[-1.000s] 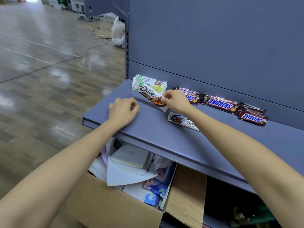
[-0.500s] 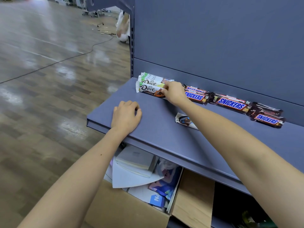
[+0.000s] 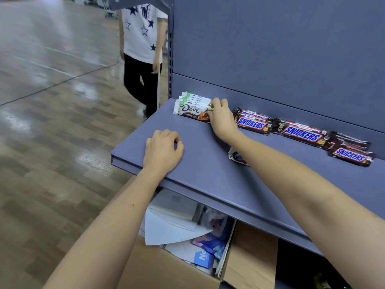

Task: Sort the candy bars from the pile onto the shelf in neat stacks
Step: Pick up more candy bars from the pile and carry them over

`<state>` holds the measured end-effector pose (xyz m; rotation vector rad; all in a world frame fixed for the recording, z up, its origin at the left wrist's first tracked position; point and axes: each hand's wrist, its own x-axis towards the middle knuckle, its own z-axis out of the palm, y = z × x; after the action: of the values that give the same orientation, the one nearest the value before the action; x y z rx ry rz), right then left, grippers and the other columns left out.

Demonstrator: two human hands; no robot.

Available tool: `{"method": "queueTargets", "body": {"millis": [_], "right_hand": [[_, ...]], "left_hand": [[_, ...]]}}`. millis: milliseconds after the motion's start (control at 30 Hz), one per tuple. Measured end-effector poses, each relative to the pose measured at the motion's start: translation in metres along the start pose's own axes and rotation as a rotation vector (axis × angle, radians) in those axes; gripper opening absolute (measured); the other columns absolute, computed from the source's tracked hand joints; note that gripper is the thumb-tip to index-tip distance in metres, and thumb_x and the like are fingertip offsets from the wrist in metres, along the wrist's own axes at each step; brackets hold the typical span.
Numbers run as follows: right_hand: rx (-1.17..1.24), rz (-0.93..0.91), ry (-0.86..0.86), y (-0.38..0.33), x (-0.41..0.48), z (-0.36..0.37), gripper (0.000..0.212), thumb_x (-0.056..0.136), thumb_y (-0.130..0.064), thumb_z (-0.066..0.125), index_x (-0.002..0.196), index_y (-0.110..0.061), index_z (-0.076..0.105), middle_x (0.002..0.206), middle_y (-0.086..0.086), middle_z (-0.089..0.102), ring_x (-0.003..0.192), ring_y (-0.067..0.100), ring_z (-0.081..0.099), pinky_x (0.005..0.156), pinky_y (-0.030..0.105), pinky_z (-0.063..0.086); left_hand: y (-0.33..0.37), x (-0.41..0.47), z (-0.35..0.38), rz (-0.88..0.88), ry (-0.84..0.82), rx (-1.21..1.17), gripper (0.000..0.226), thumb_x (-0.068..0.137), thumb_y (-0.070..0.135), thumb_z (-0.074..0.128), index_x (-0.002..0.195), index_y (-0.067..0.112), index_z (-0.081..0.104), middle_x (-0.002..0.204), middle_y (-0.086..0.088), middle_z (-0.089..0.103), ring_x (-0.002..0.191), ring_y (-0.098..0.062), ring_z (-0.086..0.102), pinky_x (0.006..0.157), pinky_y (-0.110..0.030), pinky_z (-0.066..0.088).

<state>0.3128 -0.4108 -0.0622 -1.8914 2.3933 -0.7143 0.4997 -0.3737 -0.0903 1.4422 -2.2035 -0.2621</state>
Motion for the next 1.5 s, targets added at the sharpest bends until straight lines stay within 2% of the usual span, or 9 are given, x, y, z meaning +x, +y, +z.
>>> {"method": "queueTargets", "body": {"millis": [200, 500, 767, 933, 1067, 1200, 1333, 1400, 1500], "right_hand": [[-0.080, -0.067, 0.045, 0.002, -0.012, -0.002, 0.039, 0.088, -0.013, 0.047, 0.126, -0.010, 0.041, 0.126, 0.014, 0.036, 0.105, 0.033, 0.047, 0.064, 0.034, 0.039], [0.081, -0.120, -0.140, 0.019, -0.059, -0.030, 0.038, 0.090, -0.031, 0.054, 0.125, -0.019, 0.047, 0.121, 0.008, 0.046, 0.108, 0.026, 0.051, 0.090, 0.038, 0.045], [-0.002, -0.042, -0.308, 0.061, -0.095, -0.062, 0.046, 0.083, -0.045, 0.061, 0.121, -0.019, 0.055, 0.122, 0.005, 0.051, 0.116, 0.021, 0.047, 0.098, 0.033, 0.038], [-0.109, -0.020, -0.401, 0.071, -0.107, -0.069, 0.047, 0.079, -0.052, 0.063, 0.113, -0.020, 0.061, 0.108, 0.007, 0.056, 0.105, 0.023, 0.052, 0.088, 0.035, 0.045], [-0.124, 0.026, -0.352, 0.061, -0.112, -0.069, 0.042, 0.077, -0.050, 0.065, 0.099, -0.015, 0.060, 0.104, 0.006, 0.059, 0.094, 0.022, 0.053, 0.078, 0.034, 0.045], [0.060, 0.084, -0.293, 0.048, -0.119, -0.066, 0.035, 0.077, -0.040, 0.067, 0.092, -0.014, 0.048, 0.097, 0.005, 0.059, 0.083, 0.020, 0.051, 0.066, 0.030, 0.039], [0.212, 0.084, -0.250, 0.038, -0.119, -0.066, 0.038, 0.081, -0.035, 0.065, 0.108, -0.013, 0.048, 0.099, 0.002, 0.058, 0.085, 0.018, 0.052, 0.068, 0.026, 0.037], [0.321, 0.134, -0.221, 0.033, -0.119, -0.066, 0.036, 0.081, -0.035, 0.067, 0.105, -0.015, 0.049, 0.095, -0.001, 0.056, 0.084, 0.016, 0.052, 0.067, 0.025, 0.038], [0.681, 0.299, -0.128, 0.027, -0.115, -0.060, 0.032, 0.080, -0.029, 0.070, 0.101, -0.016, 0.049, 0.097, 0.002, 0.059, 0.083, 0.016, 0.055, 0.072, 0.026, 0.043]], "left_hand": [[0.000, 0.000, -0.001, 0.003, -0.008, -0.015, 0.021, 0.092, 0.026, 0.043, 0.093, 0.012, 0.059, 0.100, -0.002, 0.060, 0.099, -0.024, 0.046, 0.082, -0.035, 0.034], [0.000, -0.001, -0.002, 0.007, -0.022, -0.001, 0.020, 0.091, 0.024, 0.044, 0.094, 0.011, 0.059, 0.101, -0.004, 0.060, 0.100, -0.027, 0.047, 0.081, -0.035, 0.033], [0.002, -0.006, -0.005, 0.006, -0.024, -0.006, 0.020, 0.091, 0.020, 0.043, 0.095, 0.009, 0.060, 0.101, -0.007, 0.061, 0.100, -0.030, 0.048, 0.083, -0.037, 0.036], [0.004, -0.008, -0.006, -0.007, -0.029, 0.005, 0.020, 0.091, 0.019, 0.043, 0.095, 0.008, 0.060, 0.102, -0.010, 0.061, 0.101, -0.032, 0.048, 0.084, -0.038, 0.037], [0.005, -0.008, -0.007, 0.004, -0.037, -0.002, 0.022, 0.091, 0.020, 0.043, 0.098, 0.008, 0.061, 0.107, -0.010, 0.061, 0.102, -0.033, 0.049, 0.085, -0.039, 0.037], [0.007, -0.010, -0.010, 0.033, -0.012, 0.017, 0.025, 0.093, 0.024, 0.045, 0.109, 0.010, 0.059, 0.123, -0.008, 0.054, 0.110, -0.033, 0.048, 0.090, -0.042, 0.037], [0.018, -0.022, -0.011, 0.025, 0.030, -0.065, 0.025, 0.093, 0.027, 0.049, 0.113, 0.014, 0.058, 0.127, -0.004, 0.053, 0.115, -0.032, 0.045, 0.092, -0.040, 0.035], [0.027, -0.030, -0.011, 0.033, -0.025, -0.173, 0.027, 0.090, 0.034, 0.050, 0.109, 0.017, 0.060, 0.123, -0.002, 0.057, 0.115, -0.029, 0.048, 0.093, -0.039, 0.037], [0.042, -0.044, -0.010, 0.072, -0.150, -0.353, 0.027, 0.086, 0.042, 0.051, 0.098, 0.022, 0.064, 0.108, 0.004, 0.066, 0.106, -0.020, 0.057, 0.092, -0.034, 0.043]]}}
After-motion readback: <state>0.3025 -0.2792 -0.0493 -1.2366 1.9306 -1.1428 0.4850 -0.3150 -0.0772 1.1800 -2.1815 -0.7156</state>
